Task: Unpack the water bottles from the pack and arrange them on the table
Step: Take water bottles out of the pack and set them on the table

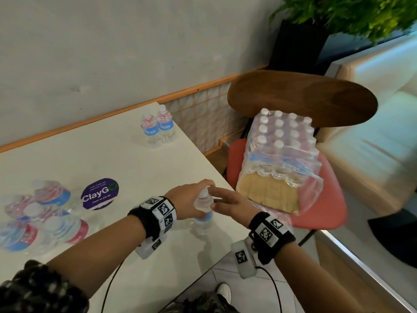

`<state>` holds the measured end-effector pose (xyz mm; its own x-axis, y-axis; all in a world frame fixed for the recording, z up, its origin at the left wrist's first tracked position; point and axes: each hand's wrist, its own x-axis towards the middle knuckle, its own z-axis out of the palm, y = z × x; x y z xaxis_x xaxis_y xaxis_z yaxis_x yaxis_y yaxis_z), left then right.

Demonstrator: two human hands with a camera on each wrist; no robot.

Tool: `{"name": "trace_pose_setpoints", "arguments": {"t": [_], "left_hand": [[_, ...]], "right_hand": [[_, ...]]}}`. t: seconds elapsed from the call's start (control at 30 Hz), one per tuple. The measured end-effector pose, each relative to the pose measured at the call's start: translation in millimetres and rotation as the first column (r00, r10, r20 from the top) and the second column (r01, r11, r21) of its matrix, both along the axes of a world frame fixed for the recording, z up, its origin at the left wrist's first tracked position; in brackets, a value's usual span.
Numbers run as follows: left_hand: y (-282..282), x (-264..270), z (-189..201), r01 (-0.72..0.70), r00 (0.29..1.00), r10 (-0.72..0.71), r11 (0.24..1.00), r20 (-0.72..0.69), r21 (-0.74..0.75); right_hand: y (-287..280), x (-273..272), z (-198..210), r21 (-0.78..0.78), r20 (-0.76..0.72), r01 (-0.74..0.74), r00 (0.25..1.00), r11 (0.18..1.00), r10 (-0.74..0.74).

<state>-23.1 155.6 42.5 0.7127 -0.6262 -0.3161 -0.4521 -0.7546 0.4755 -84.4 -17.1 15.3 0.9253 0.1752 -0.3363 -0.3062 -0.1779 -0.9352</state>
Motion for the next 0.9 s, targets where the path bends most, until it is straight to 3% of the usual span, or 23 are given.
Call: {"name": "trace_pose_setpoints", "arguments": {"t": [0.1, 0.2, 0.3, 0.37, 0.43, 0.53, 0.7, 0.8, 0.87, 0.9], "left_hand": [[9.4, -2.1, -6.6, -0.093, 0.996, 0.093, 0.995, 0.008, -0.024], [31.5, 1.8, -2.8, -0.119, 0.992, 0.117, 0.992, 0.043, 0.048], [69.0, 11.7, 3.8, -0.123, 0.991, 0.105, 0.965, 0.088, 0.232], [98.0, 18.5, 9.0, -0.153, 0.988, 0.132, 0.932, 0.084, 0.33], [125.2, 21.6, 14.8, -0.171, 0.985, 0.163, 0.914, 0.054, 0.367], [162.0, 20.3, 25.2, -0.173, 0.984, 0.173, 0.881, 0.04, 0.44], [201.7, 7.7, 33.5, -0.204, 0.972, 0.234, 0.853, -0.002, 0.481], [208.8, 3.7, 36.8, -0.171, 0.977, 0.212, 0.835, -0.019, 0.524], [214.0, 1.9, 36.8, -0.137, 0.982, 0.187, 0.817, -0.033, 0.56], [217.3, 0.4, 36.3, -0.12, 0.984, 0.174, 0.811, -0.039, 0.572]], "right_hand": [[-8.6, 13.8, 1.3, -0.072, -0.035, -0.03, 0.999, 0.997, 0.028], [-51.8, 33.0, -0.8, -0.188, -0.02, 0.27, 0.96, 0.944, -0.279], [-115.3, 49.0, -2.3, -0.323, -0.001, 0.545, 0.817, 0.774, -0.576], [-148.4, 54.2, 0.4, -0.548, -0.006, 0.494, 0.805, 0.675, -0.594], [-172.4, 62.7, 2.1, -0.653, -0.008, 0.396, 0.849, 0.646, -0.528], [-196.7, 78.9, -6.6, -0.543, -0.054, 0.432, 0.838, 0.72, -0.543], [-207.9, 75.4, -25.7, -0.71, -0.069, 0.271, 0.892, 0.65, -0.448], [-210.5, 70.9, -19.4, -0.614, -0.031, 0.5, 0.758, 0.611, -0.652], [-200.2, 69.2, -12.5, -0.632, 0.054, 0.502, 0.789, 0.59, -0.612], [-204.3, 65.8, -17.6, -0.715, 0.056, 0.392, 0.858, 0.579, -0.511]]}}
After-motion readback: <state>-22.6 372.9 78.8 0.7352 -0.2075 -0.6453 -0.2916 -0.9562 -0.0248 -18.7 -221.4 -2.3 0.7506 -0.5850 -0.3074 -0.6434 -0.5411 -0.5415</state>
